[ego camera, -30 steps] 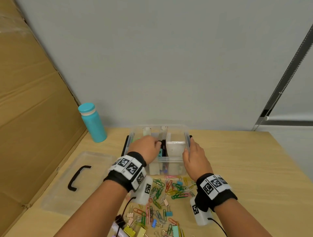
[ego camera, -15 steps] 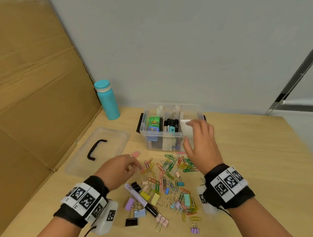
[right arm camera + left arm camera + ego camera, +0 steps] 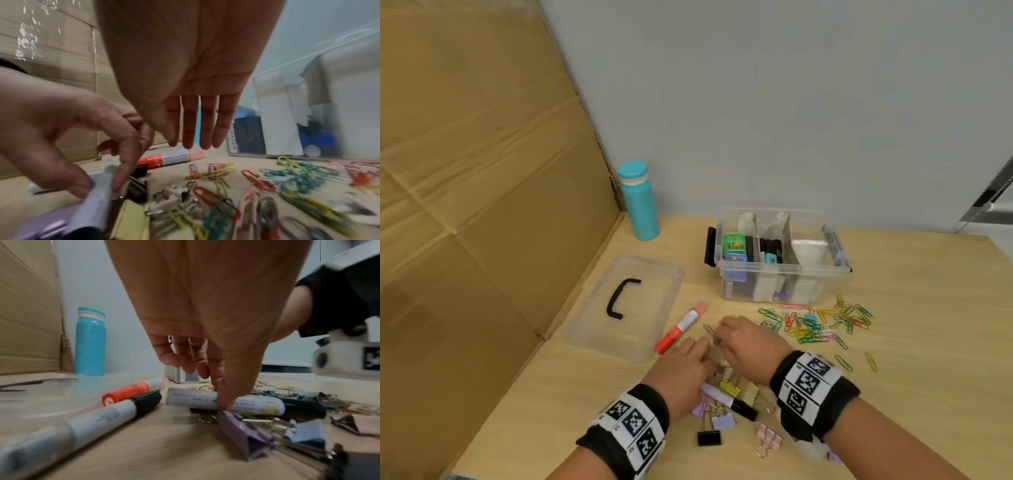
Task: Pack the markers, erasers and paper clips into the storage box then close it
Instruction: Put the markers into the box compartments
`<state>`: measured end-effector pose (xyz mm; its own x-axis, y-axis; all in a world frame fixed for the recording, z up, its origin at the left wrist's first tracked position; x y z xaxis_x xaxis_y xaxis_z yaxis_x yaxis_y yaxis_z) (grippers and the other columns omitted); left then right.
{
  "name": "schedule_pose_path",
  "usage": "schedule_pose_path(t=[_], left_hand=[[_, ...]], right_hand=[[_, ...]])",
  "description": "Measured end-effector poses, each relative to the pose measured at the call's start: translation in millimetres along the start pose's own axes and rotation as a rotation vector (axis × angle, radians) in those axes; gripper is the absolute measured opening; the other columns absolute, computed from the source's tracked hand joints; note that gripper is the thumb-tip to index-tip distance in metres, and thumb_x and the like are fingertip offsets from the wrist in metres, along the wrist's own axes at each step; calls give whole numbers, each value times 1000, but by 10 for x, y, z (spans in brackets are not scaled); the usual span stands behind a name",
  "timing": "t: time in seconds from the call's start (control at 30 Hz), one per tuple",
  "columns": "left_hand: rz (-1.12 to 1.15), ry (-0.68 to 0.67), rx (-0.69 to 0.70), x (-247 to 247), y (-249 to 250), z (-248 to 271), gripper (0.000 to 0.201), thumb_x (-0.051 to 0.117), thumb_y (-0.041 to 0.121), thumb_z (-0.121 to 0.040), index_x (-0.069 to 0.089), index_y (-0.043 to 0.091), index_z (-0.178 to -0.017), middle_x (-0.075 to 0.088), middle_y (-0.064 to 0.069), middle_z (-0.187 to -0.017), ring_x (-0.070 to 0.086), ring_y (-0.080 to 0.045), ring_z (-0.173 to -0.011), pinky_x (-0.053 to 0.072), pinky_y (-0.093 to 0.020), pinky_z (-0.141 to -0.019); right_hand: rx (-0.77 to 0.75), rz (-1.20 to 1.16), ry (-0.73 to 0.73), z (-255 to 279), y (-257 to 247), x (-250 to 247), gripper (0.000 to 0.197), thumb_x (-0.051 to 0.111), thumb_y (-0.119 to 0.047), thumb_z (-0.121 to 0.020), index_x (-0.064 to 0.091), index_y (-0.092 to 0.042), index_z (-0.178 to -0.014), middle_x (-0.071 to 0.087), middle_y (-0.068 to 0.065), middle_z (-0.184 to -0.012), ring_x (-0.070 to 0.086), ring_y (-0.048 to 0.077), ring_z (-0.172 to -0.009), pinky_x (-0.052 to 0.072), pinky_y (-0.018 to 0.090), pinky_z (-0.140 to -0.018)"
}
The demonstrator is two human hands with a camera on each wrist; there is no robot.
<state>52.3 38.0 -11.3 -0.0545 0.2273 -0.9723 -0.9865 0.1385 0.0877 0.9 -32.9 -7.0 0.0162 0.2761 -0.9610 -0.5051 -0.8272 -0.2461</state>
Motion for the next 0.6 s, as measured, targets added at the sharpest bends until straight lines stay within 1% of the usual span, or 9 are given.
schedule_pose_path(t=[0.1, 0.17, 0.23, 0.3, 0.37, 0.43, 0.5, 0.6], left_hand=[[-6, 61, -57, -99, -218, 171, 31, 46, 26, -92, 54, 19, -121, 41, 2, -128, 35, -19, -120, 33, -33, -103], [24, 116, -101, -229, -421, 330, 32, 44, 30, -93, 49, 23, -124, 42, 6, -128, 36, -16, -117, 34, -31, -100], [71, 158, -153, -360, -640, 487, 26, 43, 33, -94, 48, 29, -119, 46, 11, -118, 39, -11, -109, 33, -26, -96], [135, 175, -216, -413, -846, 606, 17, 41, 32, -95, 47, 29, -111, 52, 12, -106, 44, -10, -98, 33, -22, -88], [242, 165, -286, -342, -1003, 676, 9, 41, 26, -95, 45, 27, -104, 55, 9, -96, 50, -11, -87, 36, -21, -78], [347, 150, -335, -214, -1069, 697, 6, 42, 22, -94, 43, 23, -100, 53, 5, -91, 50, -12, -79, 42, -23, -71], [383, 118, -348, -59, -1053, 681, 7, 41, 21, -94, 41, 23, -101, 50, 4, -93, 47, -13, -79, 43, -25, -72], [393, 79, -338, 119, -1015, 628, 17, 44, 29, -92, 42, 24, -109, 51, 5, -104, 49, -14, -91, 43, -25, -80]], right_hand=[[-14, 40, 33, -342, -9, -36, 32, 44, -12, -95, 50, -20, -126, 47, 0, -125, 49, 24, -108, 49, 38, -82], [-19, 79, 5, -556, -6, -26, 42, 48, -8, -92, 47, -22, -131, 47, -1, -130, 48, 24, -110, 49, 39, -86], [-23, 115, -43, -723, -5, 18, 51, 49, -3, -89, 44, -25, -135, 44, -1, -137, 46, 24, -116, 48, 38, -88], [-7, 151, -101, -836, 0, 96, 54, 48, -3, -90, 43, -28, -137, 44, -2, -138, 43, 24, -119, 48, 39, -90], [30, 193, -133, -901, 13, 163, 48, 47, -8, -92, 45, -29, -135, 48, 0, -133, 40, 24, -119, 48, 40, -89], [74, 230, -120, -945, 41, 181, 38, 46, -13, -94, 51, -27, -129, 50, 3, -127, 40, 26, -119, 44, 38, -88], [108, 258, -100, -960, 75, 165, 30, 47, -15, -93, 55, -23, -121, 50, 4, -122, 41, 26, -118, 42, 38, -89], [140, 263, -72, -914, 123, 113, 27, 51, -15, -91, 53, -19, -118, 51, 5, -120, 42, 28, -116, 38, 42, -99]])
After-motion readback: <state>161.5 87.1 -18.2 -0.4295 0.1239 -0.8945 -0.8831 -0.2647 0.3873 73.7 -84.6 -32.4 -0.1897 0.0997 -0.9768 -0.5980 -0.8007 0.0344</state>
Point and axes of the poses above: each hand's wrist, its own z-axis away from the middle knuckle, its own x-axis out of the palm, y = z × x, the point moved 8 cm from there along -z, towards the middle knuckle
